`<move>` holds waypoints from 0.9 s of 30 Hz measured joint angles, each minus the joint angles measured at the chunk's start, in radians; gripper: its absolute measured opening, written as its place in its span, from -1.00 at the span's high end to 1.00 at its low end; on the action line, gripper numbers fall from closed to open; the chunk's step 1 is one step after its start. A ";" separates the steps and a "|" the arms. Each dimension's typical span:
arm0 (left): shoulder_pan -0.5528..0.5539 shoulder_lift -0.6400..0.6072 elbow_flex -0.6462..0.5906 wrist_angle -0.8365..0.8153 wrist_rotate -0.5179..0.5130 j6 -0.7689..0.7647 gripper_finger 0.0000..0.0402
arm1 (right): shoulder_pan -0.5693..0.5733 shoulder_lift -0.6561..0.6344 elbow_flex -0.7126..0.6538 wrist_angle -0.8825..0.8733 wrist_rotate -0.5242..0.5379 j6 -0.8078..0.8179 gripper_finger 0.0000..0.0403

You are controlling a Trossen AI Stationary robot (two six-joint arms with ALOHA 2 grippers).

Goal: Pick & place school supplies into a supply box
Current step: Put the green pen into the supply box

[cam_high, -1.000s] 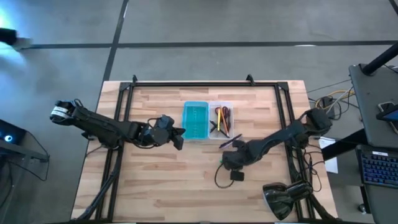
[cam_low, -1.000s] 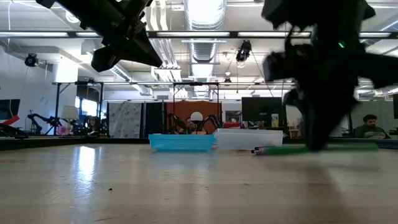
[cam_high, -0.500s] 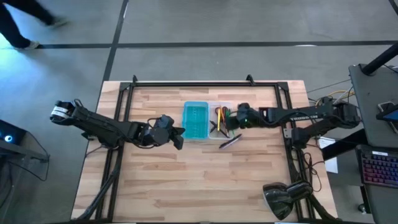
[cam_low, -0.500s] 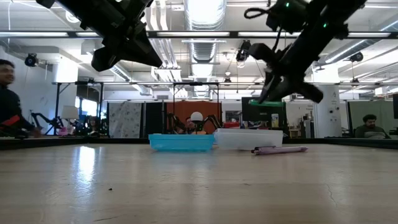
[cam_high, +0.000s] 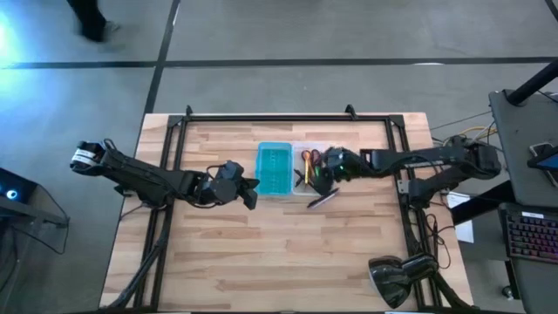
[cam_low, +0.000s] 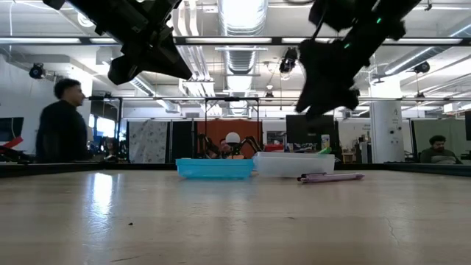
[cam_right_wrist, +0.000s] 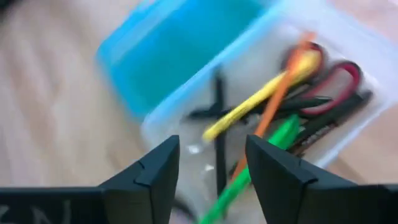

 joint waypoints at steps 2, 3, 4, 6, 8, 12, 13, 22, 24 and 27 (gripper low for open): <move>0.000 0.000 0.000 0.000 0.000 -0.003 1.00 | 0.053 -0.025 0.019 -0.117 -0.002 -0.139 0.12; 0.000 0.000 0.000 0.000 0.000 -0.003 1.00 | 0.082 -0.031 0.023 -0.176 -0.001 -0.197 0.12; 0.000 0.000 0.000 0.000 0.000 -0.003 1.00 | 0.110 -0.034 0.026 -0.225 0.000 -0.244 0.13; 0.000 0.000 0.000 0.000 -0.002 -0.003 1.00 | 0.166 -0.036 0.022 -0.294 -0.014 -0.292 0.16; 0.000 0.000 0.000 0.000 -0.013 -0.003 1.00 | 0.205 -0.020 0.011 -0.320 -0.055 -0.300 0.19; 0.002 0.000 0.000 0.000 -0.025 -0.003 1.00 | 0.219 0.018 0.007 -0.262 -0.058 -0.196 0.29; 0.004 0.000 0.000 0.000 -0.026 -0.003 1.00 | 0.214 0.021 0.012 -0.238 -0.061 -0.190 0.32; 0.017 0.000 0.000 0.000 -0.027 -0.002 1.00 | 0.164 0.101 0.023 -0.194 -0.100 -0.196 0.57; 0.017 0.000 0.000 -0.001 -0.027 -0.002 1.00 | 0.163 0.130 0.023 -0.160 -0.106 -0.201 0.62; 0.017 0.000 0.000 -0.007 -0.027 -0.002 1.00 | 0.161 0.176 0.029 -0.151 -0.093 -0.204 0.67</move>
